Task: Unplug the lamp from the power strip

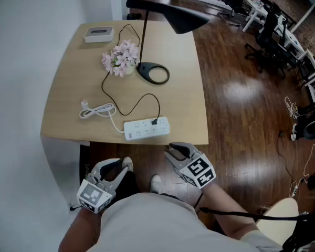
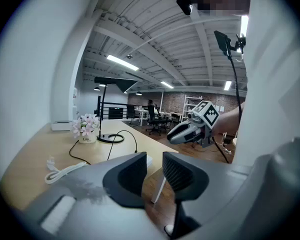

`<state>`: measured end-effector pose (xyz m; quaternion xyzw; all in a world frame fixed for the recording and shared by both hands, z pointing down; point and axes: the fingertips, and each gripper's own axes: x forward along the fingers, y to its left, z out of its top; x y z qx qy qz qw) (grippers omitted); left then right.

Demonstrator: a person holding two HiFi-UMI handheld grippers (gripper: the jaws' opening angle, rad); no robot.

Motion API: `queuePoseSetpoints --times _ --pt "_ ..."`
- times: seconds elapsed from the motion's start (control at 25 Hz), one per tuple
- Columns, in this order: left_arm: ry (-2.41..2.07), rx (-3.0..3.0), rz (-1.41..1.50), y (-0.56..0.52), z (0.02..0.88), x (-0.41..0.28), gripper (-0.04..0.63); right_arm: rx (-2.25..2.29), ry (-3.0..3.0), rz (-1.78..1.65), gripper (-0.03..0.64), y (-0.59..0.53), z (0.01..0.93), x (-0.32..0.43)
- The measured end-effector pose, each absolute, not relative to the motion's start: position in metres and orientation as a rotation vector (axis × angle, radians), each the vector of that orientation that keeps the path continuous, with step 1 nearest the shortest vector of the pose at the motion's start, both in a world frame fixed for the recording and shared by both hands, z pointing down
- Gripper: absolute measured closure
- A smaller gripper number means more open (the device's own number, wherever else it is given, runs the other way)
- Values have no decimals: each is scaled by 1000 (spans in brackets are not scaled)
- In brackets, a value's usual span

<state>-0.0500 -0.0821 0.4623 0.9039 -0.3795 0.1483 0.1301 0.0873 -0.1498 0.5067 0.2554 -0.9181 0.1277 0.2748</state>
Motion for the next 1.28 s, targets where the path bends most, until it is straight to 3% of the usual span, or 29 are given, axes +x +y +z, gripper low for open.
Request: queuePoseSetpoints --times 0.48,0.8,1.0,1.28 --pt "-810 2792 547 -183 482 -104 489 1012 -2269 587 494 -285 605 44" --pt "-560 2786 675 -207 567 -86 518 1097 -2228 729 495 -303 627 43" --pt "-500 2768 725 -230 609 -76 589 1092 -2209 768 505 -304 637 35" --pt "-460 2688 862 -239 661 -88 592 1112 -2190 767 525 -306 639 30"
